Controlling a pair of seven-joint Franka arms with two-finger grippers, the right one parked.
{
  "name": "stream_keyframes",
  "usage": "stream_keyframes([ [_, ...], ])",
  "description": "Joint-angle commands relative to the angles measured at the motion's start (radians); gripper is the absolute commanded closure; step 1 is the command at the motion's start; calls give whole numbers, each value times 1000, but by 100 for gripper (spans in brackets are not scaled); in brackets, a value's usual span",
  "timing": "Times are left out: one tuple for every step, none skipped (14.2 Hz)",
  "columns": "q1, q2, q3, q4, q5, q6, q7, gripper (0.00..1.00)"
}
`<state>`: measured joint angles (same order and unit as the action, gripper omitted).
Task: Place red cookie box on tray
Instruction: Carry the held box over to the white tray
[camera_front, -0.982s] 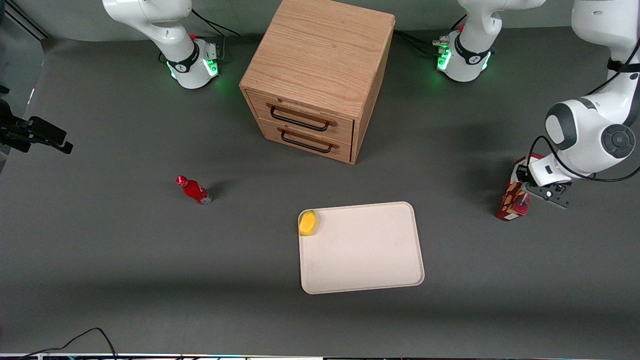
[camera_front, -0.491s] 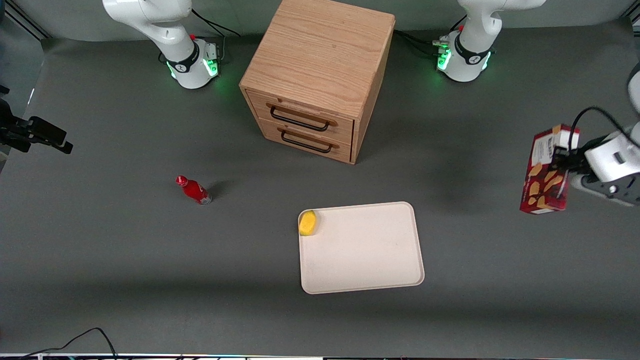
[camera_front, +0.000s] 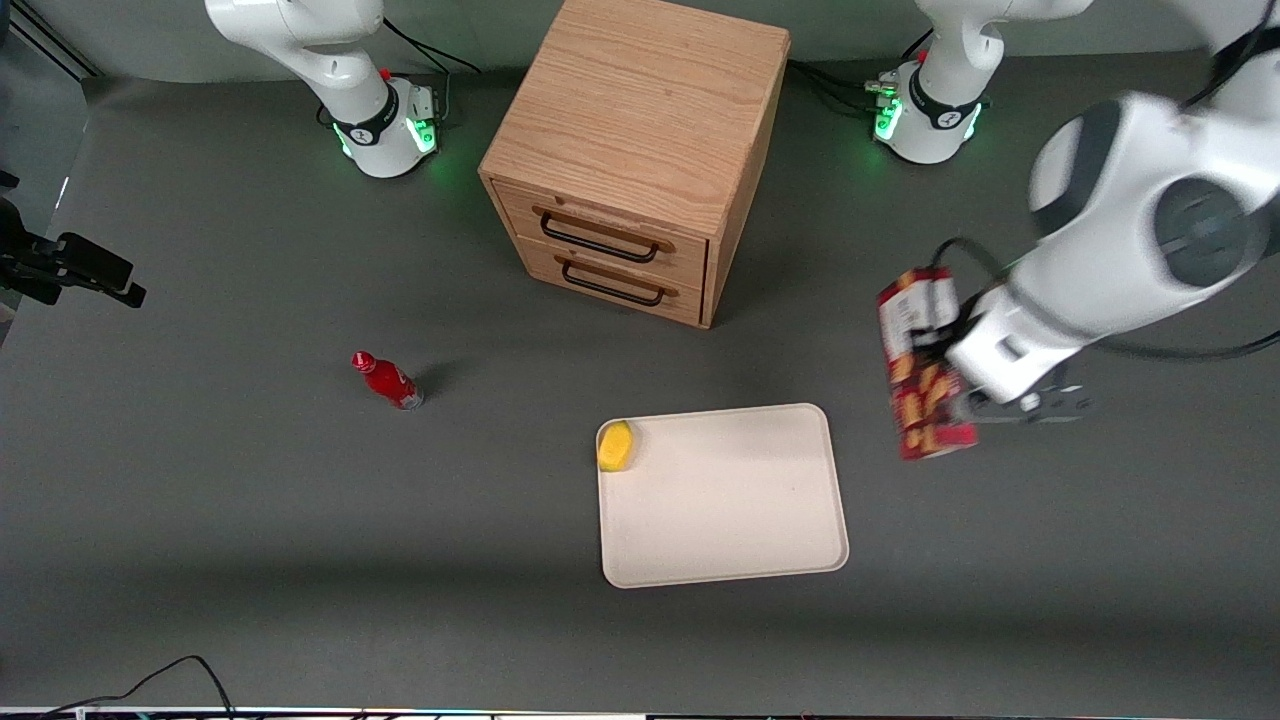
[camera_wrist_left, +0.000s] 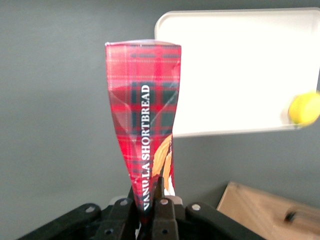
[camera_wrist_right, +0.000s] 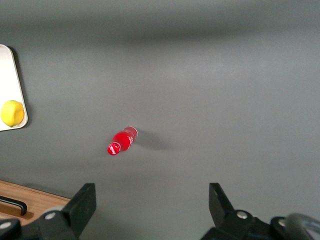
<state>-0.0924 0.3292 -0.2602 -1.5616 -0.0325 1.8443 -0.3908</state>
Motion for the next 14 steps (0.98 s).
stream_keyframes([
  [3, 186, -50, 29, 92, 201, -121, 100],
  [-4, 232, -51, 16, 136, 287, -153, 100],
  [-7, 269, -51, -9, 178, 381, -172, 100],
  [-9, 296, -53, -33, 210, 461, -189, 100],
  [-10, 309, -53, -53, 248, 511, -206, 100],
  [-10, 318, -53, -61, 281, 530, -206, 27],
  [-9, 312, -53, -63, 287, 517, -209, 0],
  [-7, 301, -53, -63, 286, 498, -209, 0],
  [-6, 283, -53, -61, 287, 451, -206, 0],
  [-3, 246, -51, -61, 286, 393, -194, 0],
  [3, 203, -50, -60, 279, 325, -191, 0],
  [6, 151, -47, -58, 270, 252, -172, 0],
  [8, 102, -39, -52, 243, 172, -122, 0],
  [10, 46, -12, -49, 194, 94, -41, 0],
])
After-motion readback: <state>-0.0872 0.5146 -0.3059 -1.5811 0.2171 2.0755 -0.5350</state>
